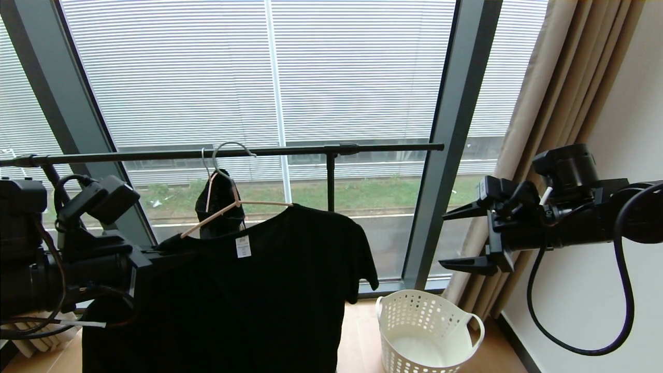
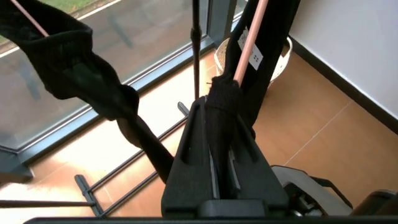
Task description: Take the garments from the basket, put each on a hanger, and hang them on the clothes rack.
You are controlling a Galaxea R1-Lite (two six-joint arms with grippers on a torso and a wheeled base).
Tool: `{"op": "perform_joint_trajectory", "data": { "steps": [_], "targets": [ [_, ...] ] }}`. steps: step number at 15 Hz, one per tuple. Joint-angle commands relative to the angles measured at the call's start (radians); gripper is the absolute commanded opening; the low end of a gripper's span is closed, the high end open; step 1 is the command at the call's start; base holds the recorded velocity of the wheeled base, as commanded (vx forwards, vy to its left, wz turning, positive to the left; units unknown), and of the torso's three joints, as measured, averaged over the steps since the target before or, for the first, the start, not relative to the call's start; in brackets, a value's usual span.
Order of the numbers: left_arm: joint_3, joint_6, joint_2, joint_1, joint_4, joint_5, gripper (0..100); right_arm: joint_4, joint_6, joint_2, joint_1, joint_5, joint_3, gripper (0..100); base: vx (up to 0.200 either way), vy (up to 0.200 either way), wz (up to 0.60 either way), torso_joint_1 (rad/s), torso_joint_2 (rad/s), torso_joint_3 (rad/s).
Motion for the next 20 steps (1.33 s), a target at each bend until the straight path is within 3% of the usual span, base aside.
{"op": "perform_joint_trajectory", "data": {
  "steps": [1, 4, 6, 8, 13, 14, 15, 20],
  "targets": [
    [-0.015, -0.001, 0.053, 0.026, -0.001, 0.002, 0, -0.005, 0.05, -0.028, 0.025, -0.001, -0.006, 100, 0.0, 0.0, 0.0, 0.0, 0.0, 0.0],
    [-0.041, -0.013, 0.088, 0.032, -0.001, 0.065, 0, -0.008, 0.205, -0.029, 0.051, -0.01, -0.038, 100, 0.0, 0.0, 0.0, 0.0, 0.0, 0.0],
    [-0.072, -0.079, 0.105, 0.021, -0.001, 0.119, 0, -0.008, 0.256, -0.029, 0.073, -0.078, -0.049, 100, 0.0, 0.0, 0.0, 0.0, 0.0, 0.0],
    [-0.093, -0.116, 0.117, 0.012, -0.001, 0.145, 0, -0.009, 0.263, -0.026, 0.085, -0.112, -0.05, 100, 0.0, 0.0, 0.0, 0.0, 0.0, 0.0],
    [-0.19, -0.244, 0.208, -0.1, -0.001, 0.356, 0, -0.009, 0.262, -0.022, 0.088, -0.127, -0.049, 100, 0.0, 0.0, 0.0, 0.0, 0.0, 0.0],
    [-0.202, -0.252, 0.22, -0.112, -0.001, 0.378, 0, -0.009, 0.262, -0.022, 0.088, -0.128, -0.049, 100, 0.0, 0.0, 0.0, 0.0, 0.0, 0.0],
    [-0.239, -0.267, 0.263, -0.152, -0.001, 0.452, 0, -0.009, 0.262, -0.023, 0.088, -0.139, -0.049, 100, 0.0, 0.0, 0.0, 0.0, 0.0, 0.0],
    [-0.366, -0.31, 0.409, -0.214, 0.0, 0.57, 0, -0.009, 0.262, -0.023, 0.088, -0.144, -0.047, 100, 0.0, 0.0, 0.0, 0.0, 0.0, 0.0]
  ]
}}
